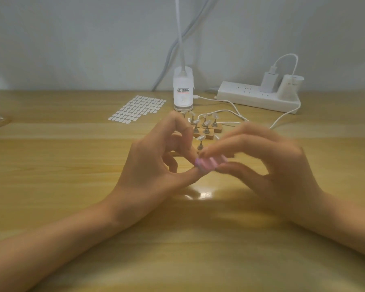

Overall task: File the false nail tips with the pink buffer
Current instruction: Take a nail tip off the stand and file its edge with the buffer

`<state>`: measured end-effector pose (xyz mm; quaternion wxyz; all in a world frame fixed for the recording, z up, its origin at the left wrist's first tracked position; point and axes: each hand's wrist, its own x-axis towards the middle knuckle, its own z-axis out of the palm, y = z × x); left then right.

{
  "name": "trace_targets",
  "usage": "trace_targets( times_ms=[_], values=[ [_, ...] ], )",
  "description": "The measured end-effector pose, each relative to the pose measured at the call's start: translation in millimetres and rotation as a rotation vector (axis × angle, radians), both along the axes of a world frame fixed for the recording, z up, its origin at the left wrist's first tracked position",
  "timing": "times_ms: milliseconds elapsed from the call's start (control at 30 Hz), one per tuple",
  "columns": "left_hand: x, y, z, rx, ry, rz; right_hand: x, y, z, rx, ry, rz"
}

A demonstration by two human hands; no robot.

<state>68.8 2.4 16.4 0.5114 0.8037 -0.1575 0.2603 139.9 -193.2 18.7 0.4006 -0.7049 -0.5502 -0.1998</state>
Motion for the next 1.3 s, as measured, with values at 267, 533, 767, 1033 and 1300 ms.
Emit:
trace_targets(
  times_ms=[267,533,767,1033,1300],
  values=[
    [0,0,1,-0.005,0.018,-0.01,-1,1,-2,-0.026,-0.029,0.037],
    [-1,0,2,-0.003,0.019,-0.008,-1,0,-2,-0.025,-0.031,0.038],
    [-1,-1,0,0.046,-0.004,-0.014,6,-3,-3,-0.018,-0.021,-0.037],
    [0,2,1,-0.034,0.037,-0.041,1,-4,0,-0.032,-0.085,0.049],
    [1,2,1,0.0,0.04,0.01,3,-5,-1,-0.024,-0.132,-0.013]
  ],
)
